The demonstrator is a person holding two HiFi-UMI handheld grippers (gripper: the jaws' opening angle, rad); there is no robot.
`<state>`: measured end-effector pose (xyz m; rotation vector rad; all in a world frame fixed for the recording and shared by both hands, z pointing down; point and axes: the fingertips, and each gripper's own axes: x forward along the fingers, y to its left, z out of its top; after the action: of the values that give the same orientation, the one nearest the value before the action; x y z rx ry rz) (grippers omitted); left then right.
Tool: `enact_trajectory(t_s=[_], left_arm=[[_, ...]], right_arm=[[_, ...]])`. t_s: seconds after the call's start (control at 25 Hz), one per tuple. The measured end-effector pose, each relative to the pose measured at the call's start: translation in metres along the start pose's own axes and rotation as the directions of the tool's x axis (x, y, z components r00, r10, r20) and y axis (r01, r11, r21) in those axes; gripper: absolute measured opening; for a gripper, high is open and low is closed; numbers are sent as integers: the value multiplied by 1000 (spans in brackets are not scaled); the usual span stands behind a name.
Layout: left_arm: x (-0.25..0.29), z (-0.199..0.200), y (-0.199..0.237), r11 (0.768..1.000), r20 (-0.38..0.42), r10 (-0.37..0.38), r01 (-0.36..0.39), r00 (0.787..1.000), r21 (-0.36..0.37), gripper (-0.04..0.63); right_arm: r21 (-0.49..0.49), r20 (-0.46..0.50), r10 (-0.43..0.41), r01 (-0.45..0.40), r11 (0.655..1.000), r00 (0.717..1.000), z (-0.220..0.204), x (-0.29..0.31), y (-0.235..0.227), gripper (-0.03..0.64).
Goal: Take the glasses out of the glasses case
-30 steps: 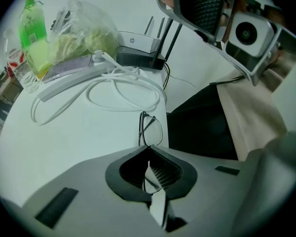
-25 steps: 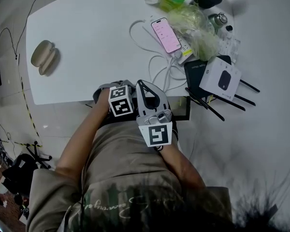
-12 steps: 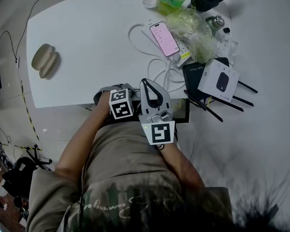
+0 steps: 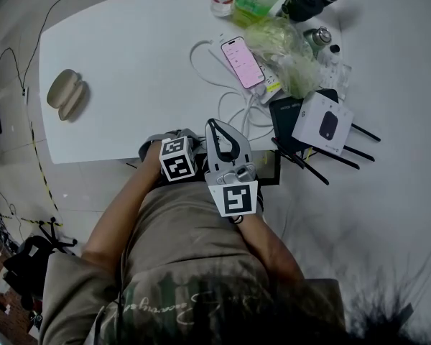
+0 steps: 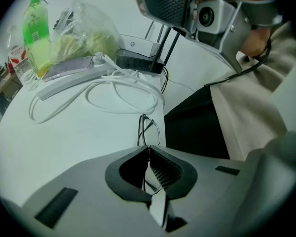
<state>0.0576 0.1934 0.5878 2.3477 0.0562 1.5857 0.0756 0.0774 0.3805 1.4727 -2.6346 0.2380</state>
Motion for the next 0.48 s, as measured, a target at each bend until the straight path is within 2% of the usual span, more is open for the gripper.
enact_trajectory(t_s=[0.48], left_arm=[[-18,17,21,999,75,8,-6,997,-31,18]], right_arm=[[14,1,-13,13,1000,1000,4,6,-11,12]])
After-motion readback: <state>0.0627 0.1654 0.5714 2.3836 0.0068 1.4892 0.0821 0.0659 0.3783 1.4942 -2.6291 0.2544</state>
